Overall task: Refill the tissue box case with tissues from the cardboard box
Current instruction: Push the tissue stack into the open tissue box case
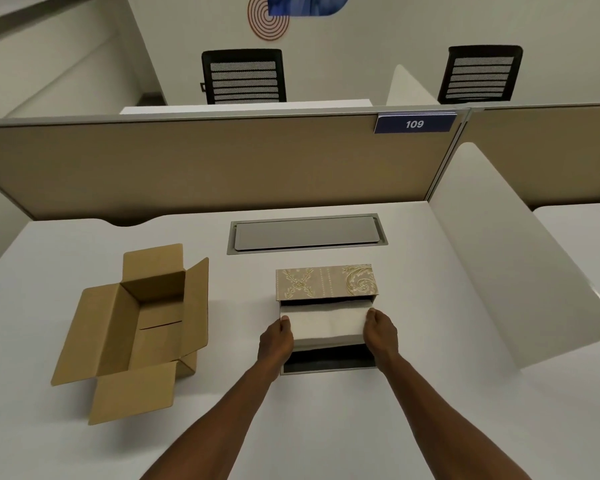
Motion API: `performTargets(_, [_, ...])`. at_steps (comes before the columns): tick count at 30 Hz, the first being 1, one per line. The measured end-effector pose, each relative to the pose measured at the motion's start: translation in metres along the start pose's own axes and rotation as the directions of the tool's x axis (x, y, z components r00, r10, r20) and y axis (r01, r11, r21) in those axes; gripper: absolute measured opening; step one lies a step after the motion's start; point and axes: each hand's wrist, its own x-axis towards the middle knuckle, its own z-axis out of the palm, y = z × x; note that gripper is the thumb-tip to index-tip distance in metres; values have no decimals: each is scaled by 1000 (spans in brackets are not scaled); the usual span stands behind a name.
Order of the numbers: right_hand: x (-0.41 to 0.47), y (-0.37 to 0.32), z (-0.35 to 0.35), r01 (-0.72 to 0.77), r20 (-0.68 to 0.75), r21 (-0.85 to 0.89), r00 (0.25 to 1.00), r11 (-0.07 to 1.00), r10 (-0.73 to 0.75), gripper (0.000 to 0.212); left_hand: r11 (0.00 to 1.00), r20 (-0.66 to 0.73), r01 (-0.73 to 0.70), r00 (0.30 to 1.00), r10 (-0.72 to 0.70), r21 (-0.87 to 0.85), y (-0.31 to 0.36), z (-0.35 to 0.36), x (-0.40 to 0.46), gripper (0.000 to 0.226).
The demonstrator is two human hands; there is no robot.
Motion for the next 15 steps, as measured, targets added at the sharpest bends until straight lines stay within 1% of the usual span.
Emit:
performTargets(4, [-2, -2, 6, 3, -62, -44, 998, 999, -6, 46, 1000, -6, 3, 1000, -3, 21, 0, 0, 2, 51])
performTargets(10, [0, 8, 4, 40, -53, -9, 998, 999, -40, 54, 998, -39, -8, 999, 11, 56, -1, -2, 7, 49])
performTargets(13, [0, 11, 4, 70, -53, -54, 996, 996, -72, 54, 998, -46, -4, 999, 7, 66, -2, 0, 7, 47])
performTargets(15, [1, 7, 3, 62, -55, -95, 996, 994, -67, 53, 998, -51, -7, 999, 10, 67, -2, 0, 7, 39])
